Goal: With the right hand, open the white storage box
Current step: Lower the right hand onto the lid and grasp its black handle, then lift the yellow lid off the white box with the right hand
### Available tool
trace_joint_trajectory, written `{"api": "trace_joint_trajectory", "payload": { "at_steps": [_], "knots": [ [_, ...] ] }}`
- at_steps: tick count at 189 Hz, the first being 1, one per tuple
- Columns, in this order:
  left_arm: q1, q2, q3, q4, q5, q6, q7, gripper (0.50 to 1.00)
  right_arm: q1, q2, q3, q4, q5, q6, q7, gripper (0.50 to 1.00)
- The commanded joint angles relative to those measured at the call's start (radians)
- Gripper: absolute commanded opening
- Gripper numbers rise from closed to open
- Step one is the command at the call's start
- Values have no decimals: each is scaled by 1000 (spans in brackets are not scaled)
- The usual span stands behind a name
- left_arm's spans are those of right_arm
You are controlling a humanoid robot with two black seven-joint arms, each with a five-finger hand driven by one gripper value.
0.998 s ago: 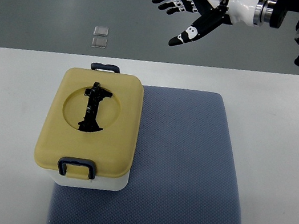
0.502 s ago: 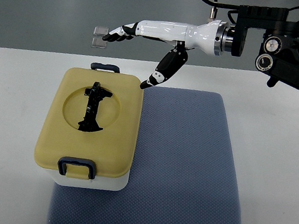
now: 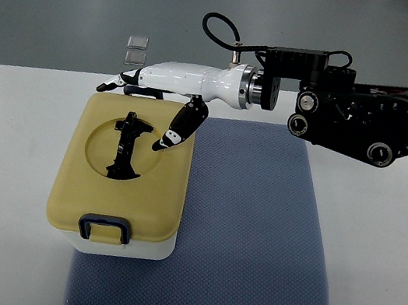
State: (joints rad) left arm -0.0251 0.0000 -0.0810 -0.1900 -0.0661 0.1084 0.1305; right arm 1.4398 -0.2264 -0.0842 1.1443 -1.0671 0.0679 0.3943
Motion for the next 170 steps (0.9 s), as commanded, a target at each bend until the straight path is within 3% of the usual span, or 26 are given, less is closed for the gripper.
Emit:
{"api": "trace_joint_trajectory", "payload": {
  "at_steps": [1, 14, 35, 69, 170],
  "knots": [
    [5, 0, 1, 0, 0, -9, 0, 1000, -9, 32, -3, -26, -2, -28, 0, 909],
    [5, 0, 0, 0, 0, -12, 0, 1000, -10, 47, -3, -35, -2, -39, 0, 897],
    [5, 0, 0, 0, 0, -12, 0, 1000, -16, 62, -3, -38, -2, -57, 0, 821],
    [5, 0, 0, 1, 0, -12, 0, 1000, -19, 78, -2, -52, -2, -68, 17, 500],
    [5, 0, 1, 1, 0, -9, 0, 1000, 30, 24, 14, -43, 18, -88, 90, 500]
  ]
}}
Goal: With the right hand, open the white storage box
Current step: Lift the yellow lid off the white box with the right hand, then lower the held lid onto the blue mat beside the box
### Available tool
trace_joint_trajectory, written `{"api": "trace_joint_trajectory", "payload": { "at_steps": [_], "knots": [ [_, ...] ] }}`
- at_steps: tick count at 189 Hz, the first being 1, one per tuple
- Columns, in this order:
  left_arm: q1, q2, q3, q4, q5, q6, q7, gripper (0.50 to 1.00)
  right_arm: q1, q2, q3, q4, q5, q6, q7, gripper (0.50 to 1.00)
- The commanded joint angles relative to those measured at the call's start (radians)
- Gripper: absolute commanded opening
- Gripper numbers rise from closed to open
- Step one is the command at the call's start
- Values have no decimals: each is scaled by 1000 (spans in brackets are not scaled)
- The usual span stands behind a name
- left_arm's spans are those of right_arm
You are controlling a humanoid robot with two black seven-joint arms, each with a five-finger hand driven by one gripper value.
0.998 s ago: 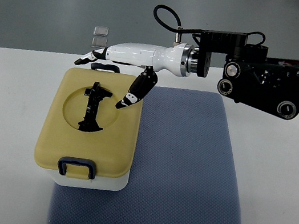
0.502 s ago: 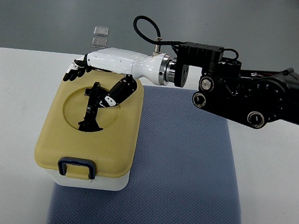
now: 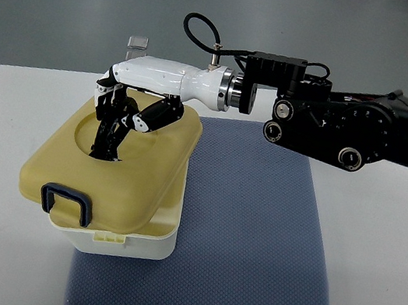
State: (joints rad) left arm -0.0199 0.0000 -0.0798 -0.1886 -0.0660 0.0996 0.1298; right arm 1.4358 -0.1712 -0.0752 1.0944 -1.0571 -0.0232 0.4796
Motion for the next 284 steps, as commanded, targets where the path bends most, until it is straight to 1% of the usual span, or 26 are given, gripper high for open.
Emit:
{"api": "trace_joint_trajectory", "payload": {
  "at_steps": [1, 28, 41, 53, 84, 108, 126, 143, 168, 191, 211, 222, 284],
  "knots": [
    [0, 0, 0, 0, 0, 0, 1, 1000, 34, -31, 5, 7, 8, 3, 5, 500],
    [0, 0, 0, 0, 0, 0, 1, 1000, 80, -116, 6, 38, 9, 20, 11, 500],
    [0, 0, 2, -2, 0, 0, 1, 1000, 87, -189, 6, 74, 12, 43, 11, 500],
    [0, 0, 2, -2, 0, 0, 1, 1000, 87, -241, 6, 105, 12, 52, 11, 500],
    [0, 0, 3, -2, 0, -3, 1, 1000, 87, -415, 6, 183, 5, 78, 13, 500],
    [0, 0, 2, -2, 0, -3, 1, 1000, 83, -544, 6, 234, -4, 98, 28, 500],
    [0, 0, 2, -2, 0, -3, 1, 1000, 77, -620, 6, 242, -4, 100, 37, 500],
    [0, 0, 2, -2, 0, -3, 1, 1000, 63, -671, 3, 242, -6, 100, 63, 500],
    [0, 0, 2, -2, 0, -3, 1, 1000, 14, -737, 3, 240, -49, 97, 73, 500],
    [0, 0, 2, -2, 0, -3, 1, 1000, -61, -757, 3, 228, -103, 75, 77, 500],
    [0, 0, 2, -2, 0, -3, 1, 1000, -136, -749, 3, 208, -150, 11, 86, 500],
    [0, 0, 3, -2, 0, -3, 1, 1000, -163, -740, 3, 197, -164, -12, 86, 500],
    [0, 0, 2, -2, 0, -3, 1, 1000, -316, -576, 3, 116, -202, -130, 83, 500]
  ]
}}
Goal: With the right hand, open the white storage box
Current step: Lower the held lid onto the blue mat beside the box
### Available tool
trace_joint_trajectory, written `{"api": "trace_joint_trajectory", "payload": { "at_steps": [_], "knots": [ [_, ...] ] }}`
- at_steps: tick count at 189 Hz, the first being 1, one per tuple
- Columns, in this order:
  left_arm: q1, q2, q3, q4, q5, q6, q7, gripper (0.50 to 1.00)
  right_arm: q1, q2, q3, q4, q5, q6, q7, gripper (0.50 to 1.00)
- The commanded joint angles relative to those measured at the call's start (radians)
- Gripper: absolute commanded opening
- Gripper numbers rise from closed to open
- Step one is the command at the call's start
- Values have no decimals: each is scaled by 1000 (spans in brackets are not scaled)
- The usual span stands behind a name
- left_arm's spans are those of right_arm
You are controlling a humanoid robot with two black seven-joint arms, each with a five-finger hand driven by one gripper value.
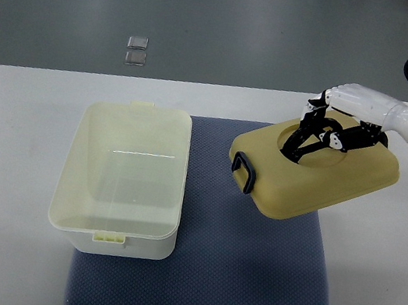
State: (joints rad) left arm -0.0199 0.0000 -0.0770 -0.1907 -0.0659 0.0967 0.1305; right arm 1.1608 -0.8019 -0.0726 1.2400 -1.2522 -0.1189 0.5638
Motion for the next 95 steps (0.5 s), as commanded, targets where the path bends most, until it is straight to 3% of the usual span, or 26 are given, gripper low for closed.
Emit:
{"api": "trace_joint_trajectory", "payload": {
  "at_steps": [1, 70, 80, 95],
  "knots": [
    [0, 0, -1, 1, 0, 0, 0, 1000, -44, 61, 1, -34, -7, -36, -1, 500],
    [0, 0, -3, 2, 0, 3, -2, 1000, -136, 187, 1, -117, -10, -100, -1, 500],
    [0, 0, -3, 2, 0, 3, 0, 1000, -144, 188, 2, -117, -10, -100, -1, 566],
    [0, 0, -3, 2, 0, 0, 0, 1000, -144, 187, 2, -117, -9, -100, -1, 752]
  ]
}}
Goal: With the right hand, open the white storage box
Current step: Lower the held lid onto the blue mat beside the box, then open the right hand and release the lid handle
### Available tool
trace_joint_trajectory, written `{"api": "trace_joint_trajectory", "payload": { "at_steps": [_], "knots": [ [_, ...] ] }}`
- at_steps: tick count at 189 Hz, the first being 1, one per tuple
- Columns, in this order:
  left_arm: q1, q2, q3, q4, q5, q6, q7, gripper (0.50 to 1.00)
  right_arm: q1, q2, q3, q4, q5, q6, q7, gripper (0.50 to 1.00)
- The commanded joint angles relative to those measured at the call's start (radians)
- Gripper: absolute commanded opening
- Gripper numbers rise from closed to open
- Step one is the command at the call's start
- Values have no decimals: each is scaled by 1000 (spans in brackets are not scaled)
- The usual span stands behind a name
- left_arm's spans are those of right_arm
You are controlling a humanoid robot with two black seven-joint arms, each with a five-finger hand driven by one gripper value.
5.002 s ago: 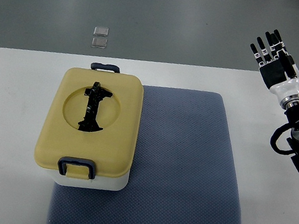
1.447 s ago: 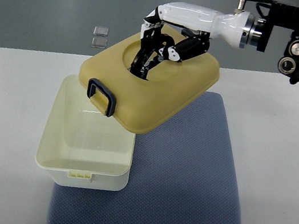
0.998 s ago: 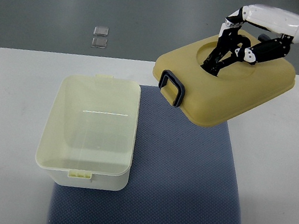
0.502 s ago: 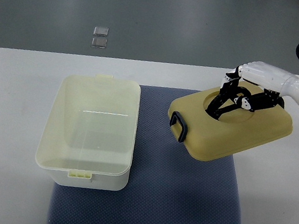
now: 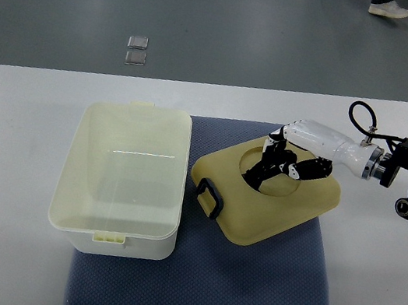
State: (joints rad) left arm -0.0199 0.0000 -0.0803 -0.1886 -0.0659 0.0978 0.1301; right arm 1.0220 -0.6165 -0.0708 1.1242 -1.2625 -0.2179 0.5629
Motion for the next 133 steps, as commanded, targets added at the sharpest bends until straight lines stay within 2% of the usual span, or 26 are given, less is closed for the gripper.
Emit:
{"api": "trace_joint_trajectory", "payload": {
  "at_steps": [1, 22, 48, 55, 86, 112, 133],
  "knots": [
    [0, 0, 1, 0, 0, -1, 0, 1000, -5, 1, 0, -1, 2, -1, 0, 752],
    [0, 0, -1, 1, 0, -1, 0, 1000, -8, 0, 0, -1, 0, 0, -1, 846],
    [0, 0, -1, 1, 0, 2, 0, 1000, -13, -6, -3, 6, 0, 3, 0, 866],
    [0, 0, -1, 1, 0, 2, 0, 1000, -13, -11, -1, 11, 0, 6, 0, 895],
    [0, 0, -1, 1, 0, 2, 0, 1000, 0, -77, -3, 52, 3, 20, 3, 897],
    [0, 0, -1, 1, 0, 2, 0, 1000, 46, -184, 3, 105, 6, 84, 5, 899],
    [0, 0, -1, 0, 0, 2, -1, 1000, 92, -246, 31, 106, 35, 101, 11, 899]
  ]
}}
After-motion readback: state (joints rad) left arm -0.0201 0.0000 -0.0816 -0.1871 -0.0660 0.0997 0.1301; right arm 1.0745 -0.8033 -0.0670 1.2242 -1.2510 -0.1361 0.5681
